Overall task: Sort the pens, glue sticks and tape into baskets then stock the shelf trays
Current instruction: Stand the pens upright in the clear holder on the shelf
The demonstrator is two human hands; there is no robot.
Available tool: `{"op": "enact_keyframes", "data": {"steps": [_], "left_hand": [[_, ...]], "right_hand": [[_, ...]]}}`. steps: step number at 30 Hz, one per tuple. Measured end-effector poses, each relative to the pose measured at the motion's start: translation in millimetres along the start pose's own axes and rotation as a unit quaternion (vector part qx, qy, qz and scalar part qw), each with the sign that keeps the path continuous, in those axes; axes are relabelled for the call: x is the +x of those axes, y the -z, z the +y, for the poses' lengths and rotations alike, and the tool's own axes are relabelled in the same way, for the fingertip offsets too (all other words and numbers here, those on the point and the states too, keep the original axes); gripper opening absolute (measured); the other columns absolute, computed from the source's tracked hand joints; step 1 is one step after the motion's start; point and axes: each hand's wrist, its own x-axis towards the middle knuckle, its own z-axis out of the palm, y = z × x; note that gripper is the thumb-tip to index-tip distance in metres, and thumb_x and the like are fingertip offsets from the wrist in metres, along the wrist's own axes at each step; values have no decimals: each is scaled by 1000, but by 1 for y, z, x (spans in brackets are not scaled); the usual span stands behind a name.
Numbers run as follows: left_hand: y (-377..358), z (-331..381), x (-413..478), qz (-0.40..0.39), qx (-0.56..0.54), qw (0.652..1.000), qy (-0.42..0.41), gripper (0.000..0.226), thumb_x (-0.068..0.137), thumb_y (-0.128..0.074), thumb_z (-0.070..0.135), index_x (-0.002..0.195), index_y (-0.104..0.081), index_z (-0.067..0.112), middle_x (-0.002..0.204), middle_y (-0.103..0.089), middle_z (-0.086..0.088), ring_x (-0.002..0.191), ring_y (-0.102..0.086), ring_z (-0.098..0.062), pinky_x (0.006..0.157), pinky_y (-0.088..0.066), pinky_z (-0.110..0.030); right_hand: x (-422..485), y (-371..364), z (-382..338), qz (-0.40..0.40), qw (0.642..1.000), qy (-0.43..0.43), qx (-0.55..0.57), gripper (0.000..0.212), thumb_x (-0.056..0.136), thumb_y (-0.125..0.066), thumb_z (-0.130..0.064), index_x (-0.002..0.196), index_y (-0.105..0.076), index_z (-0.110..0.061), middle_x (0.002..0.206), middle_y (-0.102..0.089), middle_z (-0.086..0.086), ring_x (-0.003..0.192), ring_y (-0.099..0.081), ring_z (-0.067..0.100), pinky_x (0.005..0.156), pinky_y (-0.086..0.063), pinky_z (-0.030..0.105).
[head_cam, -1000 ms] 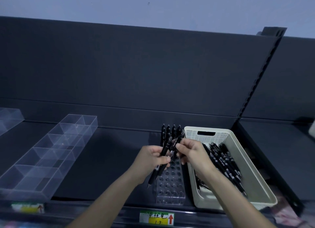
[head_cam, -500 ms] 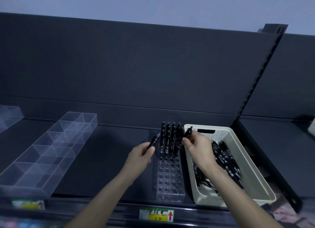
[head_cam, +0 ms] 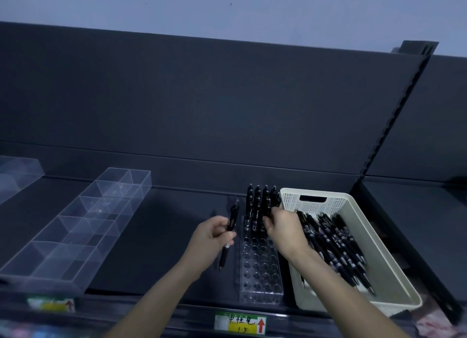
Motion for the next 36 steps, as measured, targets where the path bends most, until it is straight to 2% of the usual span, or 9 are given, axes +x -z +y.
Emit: {"op": "enact_keyframes", "data": {"steps": [5,8,14,18,23,27,30,32,36], "left_hand": [[1,3,0,12,16,1000,-9,18,85,-63,5,87,-65,24,68,-55,5,76,-59,-12,76,-54,-29],[0,6,2,23,8,1000,-15,14,81,-67,3,81,-66,17,59,-56,8,69,-60,-13,80,-56,-38],[-19,20,2,27,22,998,-61,13,78,-72,6,75,-64,16,65,-66,5,56,-62,1,60,-51,-12],[-37,24,4,13,20,996,-89,14,76,-74,5,74,-65,16,63,-67,5,59,-64,-4,62,-53,-17],[-52,23,7,3,61,990,-130,14,75,-75,6,74,-66,18,67,-67,2,61,-62,-2,63,-50,-13],[-50,12,11,-22,222,966,-132,22,81,-70,18,101,-70,8,96,-71,-2,83,-64,-3,78,-49,-11],[-44,0,12,-69,379,916,-111,35,88,-62,23,120,-63,8,123,-63,-5,110,-60,-15,97,-46,-26],[-43,-6,12,-92,425,893,-112,40,90,-59,24,127,-56,9,131,-56,-4,118,-54,-15,101,-42,-25],[-43,-8,17,-111,451,878,-116,42,90,-59,22,130,-54,9,132,-53,-4,121,-49,-16,103,-39,-25]], "right_hand": [[-1,1,-2,-10,1000,-10,-6,39,95,-48,-20,59,-33,-17,57,-39,-4,65,-48,23,60,-35,26],[-6,4,2,-3,1000,-20,19,26,93,-52,-22,72,-52,-8,65,-53,3,68,-55,25,60,-36,27],[-22,27,14,49,992,8,112,23,88,-61,-16,106,-68,-4,97,-71,7,91,-65,19,84,-46,23],[-26,35,10,-1,970,9,242,6,85,-66,-18,84,-71,-15,68,-63,-9,63,-57,1,65,-45,17],[-24,35,7,-2,964,8,267,37,83,-68,-19,51,-47,-20,47,-42,-9,45,-35,2,49,-30,17],[-17,37,20,48,968,-30,243,29,84,-65,-17,61,-55,-3,63,-62,21,53,-46,18,54,-35,29],[-9,44,30,86,970,-32,226,15,85,-61,-12,72,-59,-5,71,-67,10,64,-59,22,62,-48,30],[-6,44,32,101,977,-21,186,10,86,-59,-11,76,-59,-8,69,-65,3,66,-59,18,62,-44,22],[-1,35,26,108,986,15,124,15,90,-55,-16,78,-49,-9,69,-62,10,64,-53,26,60,-36,32]]}}
